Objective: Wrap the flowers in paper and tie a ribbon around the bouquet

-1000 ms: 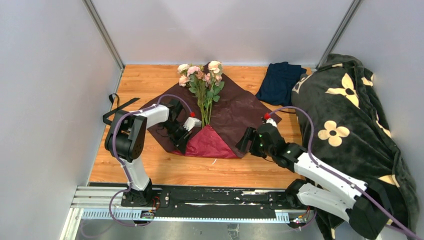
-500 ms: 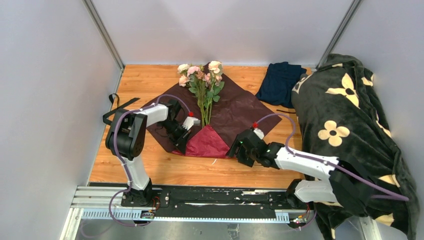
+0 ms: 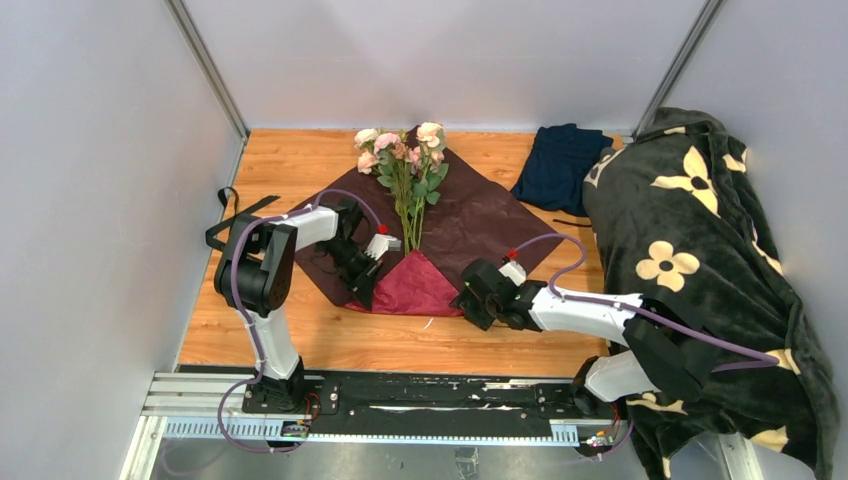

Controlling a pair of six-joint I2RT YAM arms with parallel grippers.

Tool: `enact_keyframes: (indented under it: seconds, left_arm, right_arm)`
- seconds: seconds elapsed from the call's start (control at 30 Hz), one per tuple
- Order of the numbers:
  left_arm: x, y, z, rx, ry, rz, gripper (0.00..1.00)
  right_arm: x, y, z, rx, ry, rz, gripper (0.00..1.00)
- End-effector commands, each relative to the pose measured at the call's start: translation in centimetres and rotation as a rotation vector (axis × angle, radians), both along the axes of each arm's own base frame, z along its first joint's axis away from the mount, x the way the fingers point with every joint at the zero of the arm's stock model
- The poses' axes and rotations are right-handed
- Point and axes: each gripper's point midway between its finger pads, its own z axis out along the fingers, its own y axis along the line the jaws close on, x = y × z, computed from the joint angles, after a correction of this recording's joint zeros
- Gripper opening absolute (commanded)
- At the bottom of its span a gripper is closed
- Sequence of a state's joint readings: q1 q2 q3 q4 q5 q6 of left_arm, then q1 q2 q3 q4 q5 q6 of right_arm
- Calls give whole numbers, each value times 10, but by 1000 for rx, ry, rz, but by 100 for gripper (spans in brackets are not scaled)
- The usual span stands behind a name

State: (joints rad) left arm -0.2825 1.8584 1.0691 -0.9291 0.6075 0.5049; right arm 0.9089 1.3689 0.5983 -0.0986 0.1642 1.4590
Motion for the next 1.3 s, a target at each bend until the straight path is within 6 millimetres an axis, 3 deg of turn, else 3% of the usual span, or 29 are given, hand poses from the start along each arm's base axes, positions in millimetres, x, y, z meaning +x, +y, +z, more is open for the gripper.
enact_keyframes:
  seconds: [0.0, 0.13, 0.17, 0.33, 0.5, 0.53, 0.63, 0.77, 0.8, 0.87, 0.97, 1.1, 1.27]
  left_arm:
    - [2, 6, -14, 31, -15, -28, 0]
    - [2, 5, -16, 27, -1, -23, 0]
    - [2, 5, -16, 26, 0, -23, 0]
    - [2, 5, -17, 27, 4, -22, 0]
    - [3, 4, -17, 30, 9, -12, 0]
    - [2, 4, -16, 30, 7, -13, 6]
    - [11, 7, -9, 49, -46, -17, 39]
    - [42, -2, 25, 4, -196, -9, 73]
    - [50, -7, 33, -18, -221, -6, 78]
    - [61, -22, 44, -75, -228, 7, 79]
    - [73, -38, 41, -91, -208, -2, 79]
    - [64, -58, 36, -146, -177, -62, 79]
    - [57, -73, 52, -244, -180, -92, 79]
  right_arm:
    - [-9, -47, -32, -237, 48, -70, 46]
    - [-11, -60, -33, -272, 41, -88, 5]
    - [-12, -63, -34, -282, 40, -87, 0]
    - [-9, -68, -32, -352, 13, -22, 0]
    - [4, -69, -6, -502, -84, 115, 0]
    - [6, -67, -1, -526, -106, 145, 0]
    - [8, -58, 3, -537, -123, 190, 0]
    - [13, -52, 8, -537, -153, 208, 0]
    - [14, -52, 9, -539, -158, 211, 0]
    - [15, -51, 12, -533, -173, 216, 0]
    - [15, -47, 15, -523, -187, 224, 0]
    - [14, -43, 18, -506, -199, 221, 0]
    - [12, -40, 19, -485, -207, 208, 0]
